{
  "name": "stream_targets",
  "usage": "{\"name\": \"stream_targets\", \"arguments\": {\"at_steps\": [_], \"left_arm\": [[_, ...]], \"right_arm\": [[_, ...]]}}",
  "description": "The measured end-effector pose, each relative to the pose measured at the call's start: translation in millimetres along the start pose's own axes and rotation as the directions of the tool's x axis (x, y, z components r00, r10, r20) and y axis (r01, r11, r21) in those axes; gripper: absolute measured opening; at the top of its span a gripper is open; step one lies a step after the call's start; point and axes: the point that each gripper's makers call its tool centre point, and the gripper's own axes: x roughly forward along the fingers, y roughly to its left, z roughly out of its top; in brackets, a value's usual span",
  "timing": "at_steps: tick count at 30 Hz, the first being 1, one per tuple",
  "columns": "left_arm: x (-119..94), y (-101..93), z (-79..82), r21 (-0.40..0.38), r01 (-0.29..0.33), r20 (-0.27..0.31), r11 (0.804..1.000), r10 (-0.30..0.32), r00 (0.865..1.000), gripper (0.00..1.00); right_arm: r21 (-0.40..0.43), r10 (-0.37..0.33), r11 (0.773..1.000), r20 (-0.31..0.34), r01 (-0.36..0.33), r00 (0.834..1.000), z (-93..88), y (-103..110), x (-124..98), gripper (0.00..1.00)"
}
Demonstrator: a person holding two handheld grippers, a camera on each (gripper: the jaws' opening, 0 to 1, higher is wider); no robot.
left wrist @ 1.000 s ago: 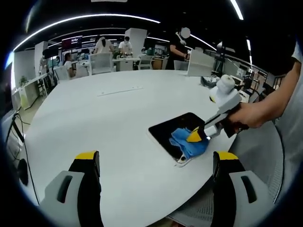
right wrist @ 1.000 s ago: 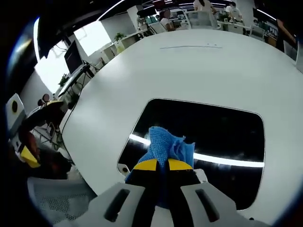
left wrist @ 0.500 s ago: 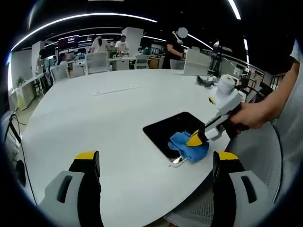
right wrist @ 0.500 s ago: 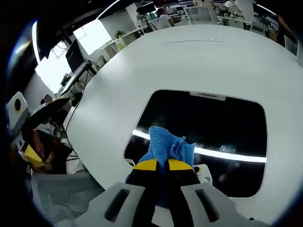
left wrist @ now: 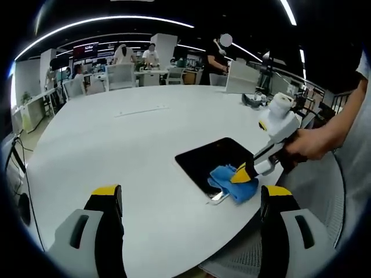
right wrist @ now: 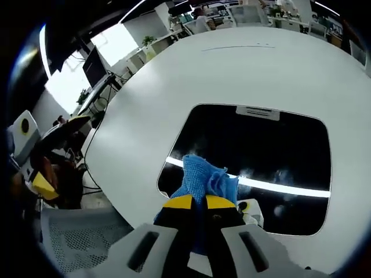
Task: Wipe the mirror surface with the cleaning cloth until all visible marks leave the cleaned area.
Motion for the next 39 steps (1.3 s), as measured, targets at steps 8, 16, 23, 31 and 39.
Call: {"name": "stream_targets", "arguments": {"at_steps": [8, 16, 23, 31, 39], "left_arm": [[-2, 1.0, -0.7, -0.005, -0.006, 0.000, 1.000, 0.006, 1.000, 0.99], [-2, -0.3, -2.7, -0.008, -0.004, -0.001, 1.000, 0.004, 1.000, 0.99], [-2, -0.5, -3.7, -0.013, -0.002, -0.002, 1.000, 0.002, 1.000, 0.99], [0, -2.9, -4.7, -0.014, 0.002, -0.004, 1.000, -0.002, 1.000, 0.99], [1, -1.3, -3.9, -0.016, 0.000, -0.003, 1.000, -0.001, 1.000, 0.99]], "right_arm": [[-0.001, 0.008, 1.000, -0.009, -0.008, 1.000, -1.6, -6, -4, 0.00], [0.001, 0.008, 1.000, -0.005, -0.008, 1.000, -2.7, -10, -7, 0.00], [0.010, 0.005, 1.000, 0.002, -0.005, 1.000, -4.1, -17, -11, 0.00], [0.014, -0.001, 1.000, 0.003, 0.001, 1.000, -5.4, -22, -14, 0.00], [0.023, -0.007, 1.000, 0.005, 0.006, 1.000, -7.2, -31, -18, 0.00]]}}
